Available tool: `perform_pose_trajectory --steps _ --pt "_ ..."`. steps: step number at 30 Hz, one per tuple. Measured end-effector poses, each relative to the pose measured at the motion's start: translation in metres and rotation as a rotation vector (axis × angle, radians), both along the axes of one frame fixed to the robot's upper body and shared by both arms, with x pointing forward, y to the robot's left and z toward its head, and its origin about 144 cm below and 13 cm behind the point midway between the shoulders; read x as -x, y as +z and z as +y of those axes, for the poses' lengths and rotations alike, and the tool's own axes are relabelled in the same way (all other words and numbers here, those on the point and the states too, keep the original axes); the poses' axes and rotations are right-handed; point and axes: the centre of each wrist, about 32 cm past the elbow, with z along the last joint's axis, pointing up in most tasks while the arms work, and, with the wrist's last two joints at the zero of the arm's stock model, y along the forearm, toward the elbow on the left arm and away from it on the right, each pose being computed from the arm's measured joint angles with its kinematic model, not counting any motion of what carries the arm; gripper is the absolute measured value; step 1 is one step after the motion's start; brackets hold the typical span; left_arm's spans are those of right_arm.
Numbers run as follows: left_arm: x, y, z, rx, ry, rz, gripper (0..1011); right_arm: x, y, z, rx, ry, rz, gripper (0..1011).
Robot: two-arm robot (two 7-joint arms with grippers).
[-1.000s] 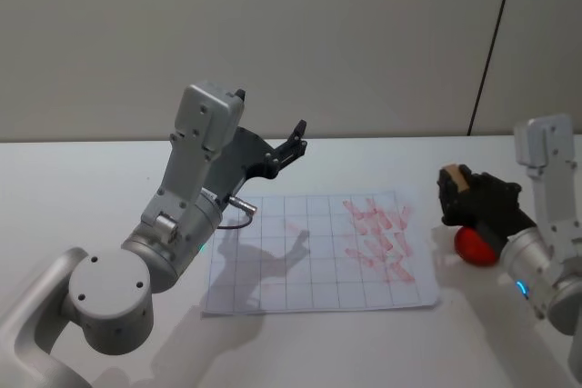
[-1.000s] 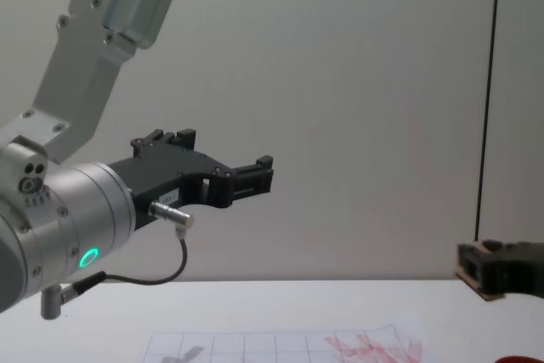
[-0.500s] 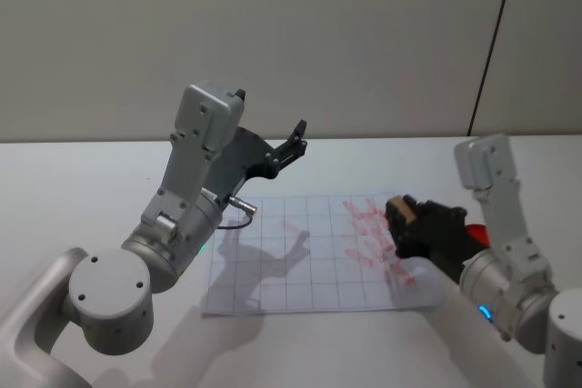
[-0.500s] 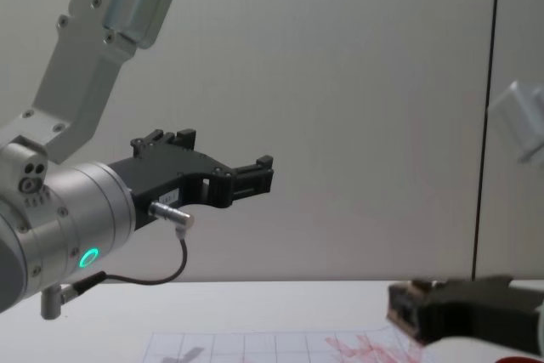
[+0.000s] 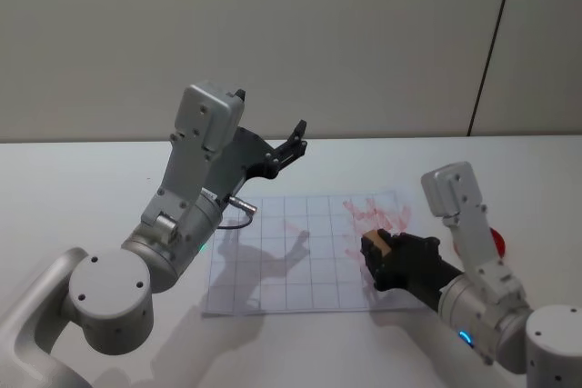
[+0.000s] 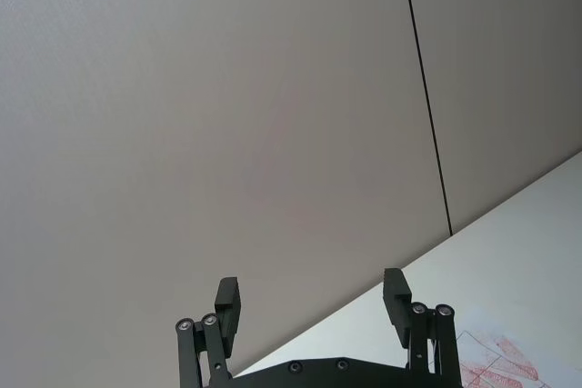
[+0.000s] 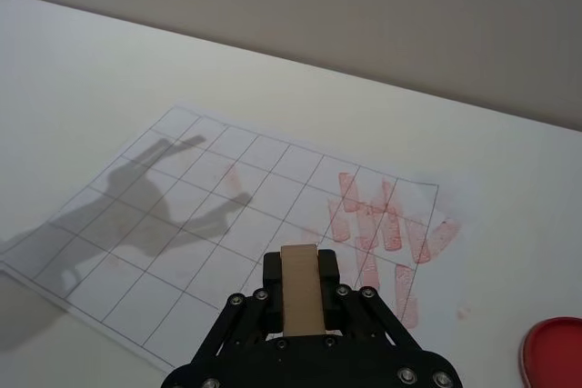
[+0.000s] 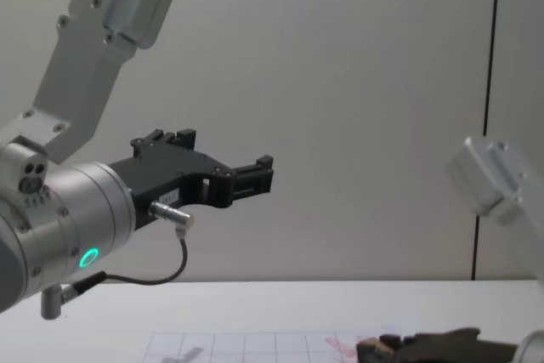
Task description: Use the one hand to pick up the stamp and affix it onto the A4 paper.
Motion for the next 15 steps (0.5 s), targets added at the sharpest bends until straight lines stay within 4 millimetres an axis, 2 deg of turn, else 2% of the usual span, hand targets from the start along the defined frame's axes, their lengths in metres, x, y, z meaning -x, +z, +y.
perform_pose_trajectory --steps 15 --pt "0.000 0.000 0.000 0.000 0.000 0.000 1001 0.000 -0.019 0.005 0.020 0.036 0.040 216"
